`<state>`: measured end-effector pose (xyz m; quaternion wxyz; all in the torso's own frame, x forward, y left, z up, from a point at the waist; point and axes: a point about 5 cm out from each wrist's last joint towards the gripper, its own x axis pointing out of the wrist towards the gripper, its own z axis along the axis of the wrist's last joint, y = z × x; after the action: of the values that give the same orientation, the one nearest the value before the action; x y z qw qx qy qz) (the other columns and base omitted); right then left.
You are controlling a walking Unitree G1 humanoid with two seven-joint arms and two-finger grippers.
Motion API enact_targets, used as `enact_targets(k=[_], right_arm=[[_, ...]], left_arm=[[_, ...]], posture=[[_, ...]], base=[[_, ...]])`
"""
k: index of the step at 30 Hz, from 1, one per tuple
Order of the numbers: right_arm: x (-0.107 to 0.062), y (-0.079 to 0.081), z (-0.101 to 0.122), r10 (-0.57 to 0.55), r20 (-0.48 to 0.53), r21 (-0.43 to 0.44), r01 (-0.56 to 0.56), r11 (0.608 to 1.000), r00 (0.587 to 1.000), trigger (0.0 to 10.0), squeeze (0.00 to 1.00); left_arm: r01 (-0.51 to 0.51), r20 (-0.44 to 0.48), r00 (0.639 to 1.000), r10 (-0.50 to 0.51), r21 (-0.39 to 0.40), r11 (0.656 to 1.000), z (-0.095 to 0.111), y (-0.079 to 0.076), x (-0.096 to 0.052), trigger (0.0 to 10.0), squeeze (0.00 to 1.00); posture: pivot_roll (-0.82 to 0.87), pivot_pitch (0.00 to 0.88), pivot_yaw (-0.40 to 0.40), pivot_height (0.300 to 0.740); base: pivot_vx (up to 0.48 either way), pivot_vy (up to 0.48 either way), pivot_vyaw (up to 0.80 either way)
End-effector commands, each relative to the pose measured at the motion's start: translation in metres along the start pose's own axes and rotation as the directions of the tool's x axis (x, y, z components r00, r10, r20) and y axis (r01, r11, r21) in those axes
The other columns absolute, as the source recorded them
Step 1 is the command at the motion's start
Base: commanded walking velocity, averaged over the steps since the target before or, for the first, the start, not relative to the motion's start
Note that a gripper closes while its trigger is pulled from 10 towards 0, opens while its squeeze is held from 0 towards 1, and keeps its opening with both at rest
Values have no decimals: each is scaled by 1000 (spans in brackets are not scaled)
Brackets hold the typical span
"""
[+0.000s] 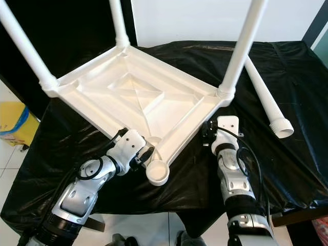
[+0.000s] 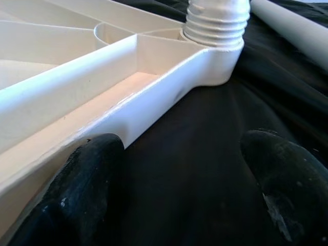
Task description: Building children table
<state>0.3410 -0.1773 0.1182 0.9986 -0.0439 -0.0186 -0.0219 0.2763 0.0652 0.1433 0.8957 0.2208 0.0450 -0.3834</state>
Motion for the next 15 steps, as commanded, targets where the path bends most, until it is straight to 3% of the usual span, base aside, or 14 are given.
enact_targets(k=[1,9,15], right_arm=[[8,45,16,220,64,-15,-219,976,973,10000,0],[14,50,18,240,59,-6,-240,971,969,10000,0],[17,60,15,318,51,37,-320,947,947,10000,0]], left_arm=[[235,97,967,-234,-5,972,21,-38,13,10000,0],[233,97,969,-229,-31,972,20,-41,14,10000,0],[233,97,969,-228,-45,971,20,-43,13,10000,0]], posture=[[-187,117,37,740],[-180,120,29,740],[-175,120,22,740]], base=[[0,0,0],[0,0,0],[0,0,0]])
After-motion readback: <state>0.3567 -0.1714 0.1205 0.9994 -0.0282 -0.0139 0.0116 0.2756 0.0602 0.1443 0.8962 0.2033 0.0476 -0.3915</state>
